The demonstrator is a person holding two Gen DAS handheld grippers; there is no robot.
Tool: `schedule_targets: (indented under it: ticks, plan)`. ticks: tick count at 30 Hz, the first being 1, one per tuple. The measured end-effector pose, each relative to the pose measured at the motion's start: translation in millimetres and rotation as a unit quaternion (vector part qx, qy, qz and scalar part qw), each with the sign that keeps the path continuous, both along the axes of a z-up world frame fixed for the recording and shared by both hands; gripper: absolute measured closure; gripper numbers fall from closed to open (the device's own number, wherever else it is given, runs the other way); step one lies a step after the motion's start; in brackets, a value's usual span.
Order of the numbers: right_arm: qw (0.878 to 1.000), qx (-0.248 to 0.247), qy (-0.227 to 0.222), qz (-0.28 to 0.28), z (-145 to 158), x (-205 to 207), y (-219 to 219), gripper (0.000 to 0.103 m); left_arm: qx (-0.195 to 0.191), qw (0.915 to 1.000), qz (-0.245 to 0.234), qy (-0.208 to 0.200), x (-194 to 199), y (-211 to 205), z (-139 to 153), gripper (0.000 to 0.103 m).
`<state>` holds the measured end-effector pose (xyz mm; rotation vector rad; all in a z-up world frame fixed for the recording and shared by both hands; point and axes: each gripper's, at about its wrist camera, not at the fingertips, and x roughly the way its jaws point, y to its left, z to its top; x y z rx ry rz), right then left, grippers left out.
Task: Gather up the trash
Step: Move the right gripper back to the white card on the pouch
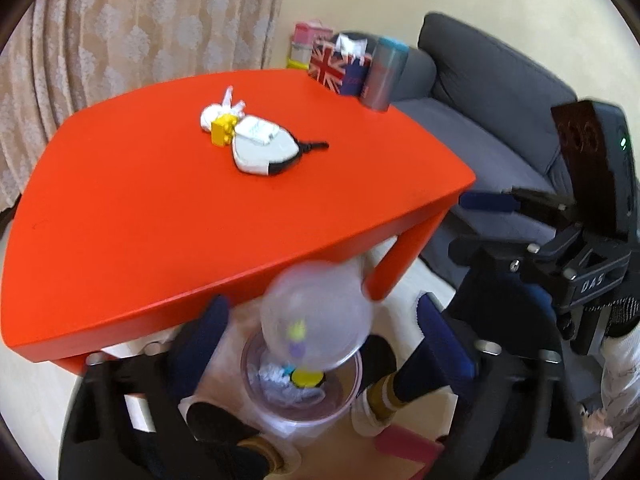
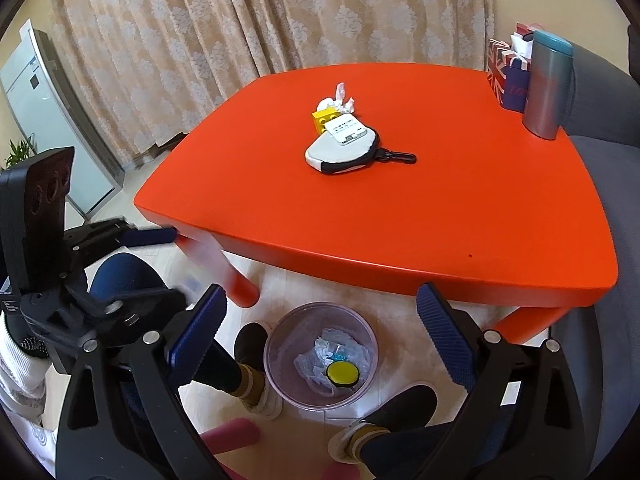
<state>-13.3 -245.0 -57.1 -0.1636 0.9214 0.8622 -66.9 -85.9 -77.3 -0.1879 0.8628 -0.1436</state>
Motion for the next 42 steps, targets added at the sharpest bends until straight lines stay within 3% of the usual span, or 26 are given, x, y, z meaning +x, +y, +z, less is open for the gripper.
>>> schedule_targets:
  ticks: [2, 26, 42]
  plan:
    - [1.000, 0.001, 0.000, -0.001, 0.1, 0.7, -1.6, 0.009, 0.002, 1.0000, 0.007, 0.003, 1.5, 1.0, -0.7, 0.008]
    - [1.000, 0.006, -0.006, 0.006, 14.1, 4.4, 8.6, 0.007, -0.001, 0.9988, 0.048, -0.001, -1.2, 26.1, 14.4, 0.007]
    - [0.999, -0.003, -0.025, 0.020, 37.4, 54.5, 46.2, 0.007, 0.009, 0.9984, 0.054, -0.011, 35.9, 59.8, 39.5, 0.007]
